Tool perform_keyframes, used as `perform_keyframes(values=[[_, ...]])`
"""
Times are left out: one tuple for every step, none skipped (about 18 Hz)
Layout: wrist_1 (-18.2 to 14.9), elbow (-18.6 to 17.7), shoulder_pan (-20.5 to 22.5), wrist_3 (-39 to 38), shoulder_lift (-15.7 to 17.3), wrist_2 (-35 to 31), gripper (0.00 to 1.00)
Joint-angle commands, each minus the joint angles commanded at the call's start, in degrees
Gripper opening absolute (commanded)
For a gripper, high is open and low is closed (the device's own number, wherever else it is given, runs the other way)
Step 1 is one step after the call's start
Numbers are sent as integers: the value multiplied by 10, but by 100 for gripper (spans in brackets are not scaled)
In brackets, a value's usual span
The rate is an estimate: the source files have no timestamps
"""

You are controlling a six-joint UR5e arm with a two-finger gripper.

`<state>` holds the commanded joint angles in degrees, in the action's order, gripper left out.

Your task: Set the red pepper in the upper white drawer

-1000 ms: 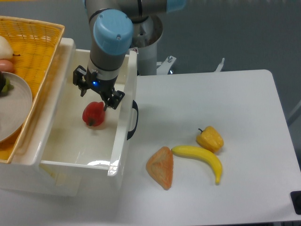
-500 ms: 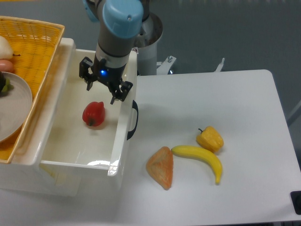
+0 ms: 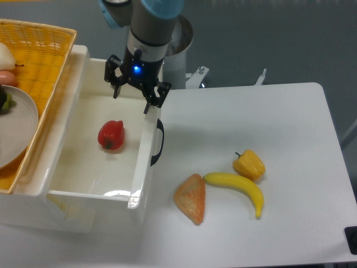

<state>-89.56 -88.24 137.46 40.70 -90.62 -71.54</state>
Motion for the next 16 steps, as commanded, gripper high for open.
perform_keyframes(values=[[0,-1,3,0,1,0,94],[0,-1,4,0,0,0,97],[0,-1,3,0,0,0,100],[0,-1,4,1,0,0,100],[1,-1,6,1,0,3,100],[1,-1,6,1,-1,4,100],[2,-2,7,2,-2,4,100],[4,-2,6,3,-2,3,100],[5,-2,5,7,-1,0,100],[17,0,6,7,-2,-1,100],[33,-1,6,7,-3,-3,100],[39,-1,6,7,-6,-7,100],[40,-1,6,7,-7,-8,100],[41,1,6,7,-8,-7,100],[46,2,7,8,-8,-7,100],[55,1,8,7,-9,-8,100]])
